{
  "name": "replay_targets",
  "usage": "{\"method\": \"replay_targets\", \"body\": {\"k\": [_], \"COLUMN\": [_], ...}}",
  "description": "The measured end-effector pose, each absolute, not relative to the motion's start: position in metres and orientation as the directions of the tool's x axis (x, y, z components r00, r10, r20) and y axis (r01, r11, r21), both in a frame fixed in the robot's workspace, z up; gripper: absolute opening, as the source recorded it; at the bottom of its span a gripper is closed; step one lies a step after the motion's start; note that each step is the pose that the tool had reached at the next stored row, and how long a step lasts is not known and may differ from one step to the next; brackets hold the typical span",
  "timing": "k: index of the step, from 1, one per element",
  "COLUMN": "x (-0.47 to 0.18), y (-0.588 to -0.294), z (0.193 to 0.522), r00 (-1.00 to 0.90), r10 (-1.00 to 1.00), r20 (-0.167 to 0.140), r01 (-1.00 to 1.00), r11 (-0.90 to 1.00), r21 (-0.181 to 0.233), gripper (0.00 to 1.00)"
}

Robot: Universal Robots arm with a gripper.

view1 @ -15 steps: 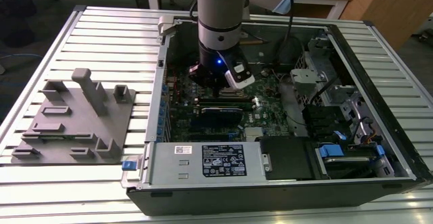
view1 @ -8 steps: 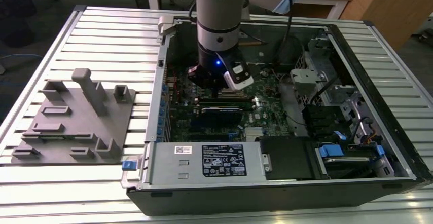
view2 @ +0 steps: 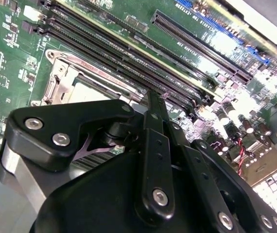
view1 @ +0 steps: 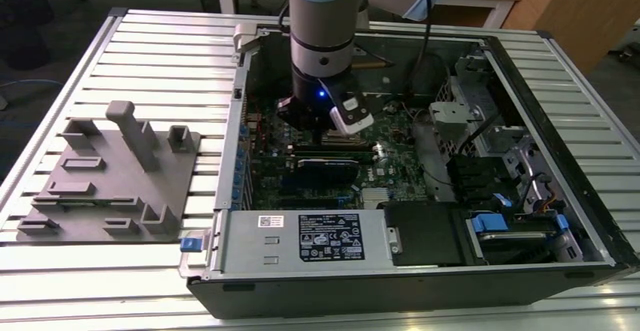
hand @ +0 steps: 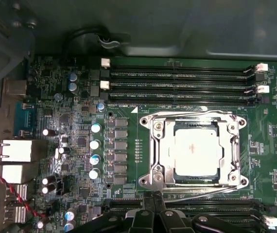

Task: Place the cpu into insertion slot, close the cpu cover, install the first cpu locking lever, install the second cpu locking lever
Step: 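Install the second cpu locking lever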

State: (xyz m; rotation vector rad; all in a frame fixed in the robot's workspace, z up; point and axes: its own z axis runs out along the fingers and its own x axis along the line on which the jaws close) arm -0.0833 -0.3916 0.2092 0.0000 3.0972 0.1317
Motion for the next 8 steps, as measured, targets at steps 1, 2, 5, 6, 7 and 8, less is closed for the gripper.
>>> {"method": "replay_targets", "body": {"k": [1,2,5,6,7,8], "x": [-0.0834,-0.0838,-0.0854,-0.0858,-0.0862,-0.0866], "y": [-0.3916,-0.3916,-0.3917,-0.3917,-0.3917,-0.3918], "z": [0.2085,0.2079,0.2062,0.2058,0.2054,0.2050], "r00": [-0.999,-0.999,-0.999,-0.999,-0.999,-0.999], "r10": [0.002,0.002,0.002,0.002,0.002,0.002], "r20": [-0.042,-0.042,-0.041,-0.041,-0.041,-0.041], "r01": [-0.002,-0.002,-0.002,-0.002,-0.002,-0.002], "r11": [0.996,0.996,0.996,0.996,0.995,0.995], "r21": [0.086,0.086,0.089,0.092,0.096,0.100], "gripper": [0.10,0.10,0.10,0.10,0.10,0.10]}}
